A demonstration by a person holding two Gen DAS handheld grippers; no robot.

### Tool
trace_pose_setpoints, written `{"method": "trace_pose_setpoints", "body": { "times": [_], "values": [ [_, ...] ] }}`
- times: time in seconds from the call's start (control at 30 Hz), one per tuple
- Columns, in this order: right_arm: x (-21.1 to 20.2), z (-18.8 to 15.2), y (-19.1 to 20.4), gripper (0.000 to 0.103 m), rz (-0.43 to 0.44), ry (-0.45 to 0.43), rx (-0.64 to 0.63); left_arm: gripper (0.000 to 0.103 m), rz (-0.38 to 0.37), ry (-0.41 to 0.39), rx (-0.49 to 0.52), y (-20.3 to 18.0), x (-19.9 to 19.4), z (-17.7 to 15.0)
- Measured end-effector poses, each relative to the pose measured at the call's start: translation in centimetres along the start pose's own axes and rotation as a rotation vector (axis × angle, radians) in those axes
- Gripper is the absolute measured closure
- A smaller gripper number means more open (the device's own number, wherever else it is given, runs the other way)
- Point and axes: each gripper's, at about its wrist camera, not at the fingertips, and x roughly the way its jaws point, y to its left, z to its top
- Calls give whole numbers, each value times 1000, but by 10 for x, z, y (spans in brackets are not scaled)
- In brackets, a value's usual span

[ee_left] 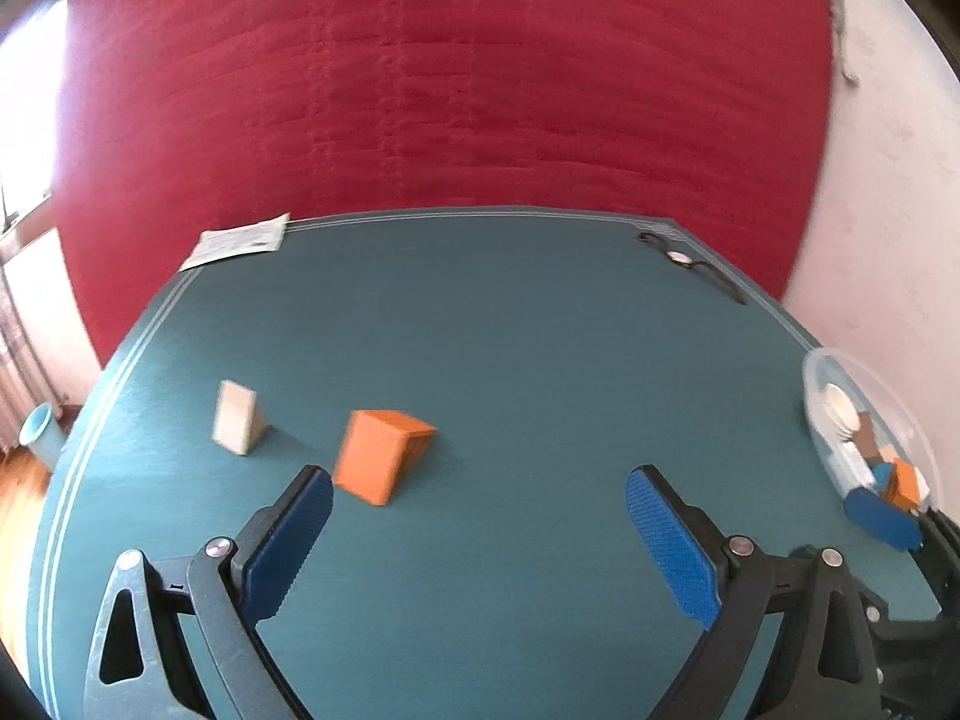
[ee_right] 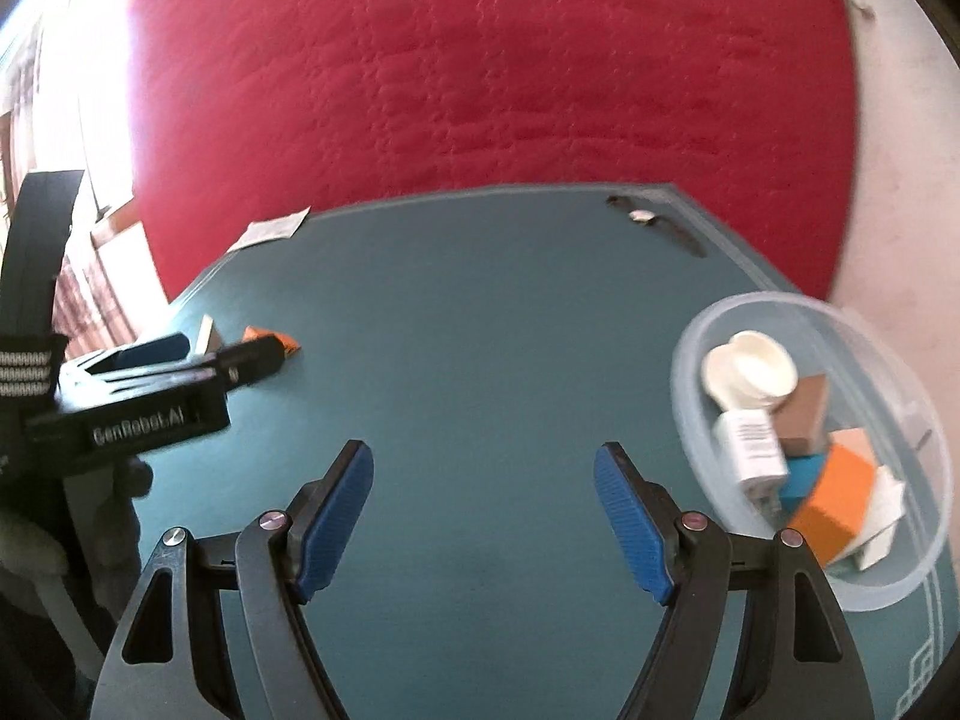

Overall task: Organize rigid objects
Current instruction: 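Move both open tools away from the clear bowl toward the remaining blocks, then grasp the beige square block with the left tool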

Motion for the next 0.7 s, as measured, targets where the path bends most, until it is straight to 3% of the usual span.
{"method": "trace_pose_setpoints", "body": {
  "times": [0.43,0.7],
  "values": [
    [25,-6,19,26,73,113,-32,3,136,53,-96,72,17,3],
    [34,-10,25,26,91,160,-26,3,221,85,-84,104,30,5]
  ]
}}
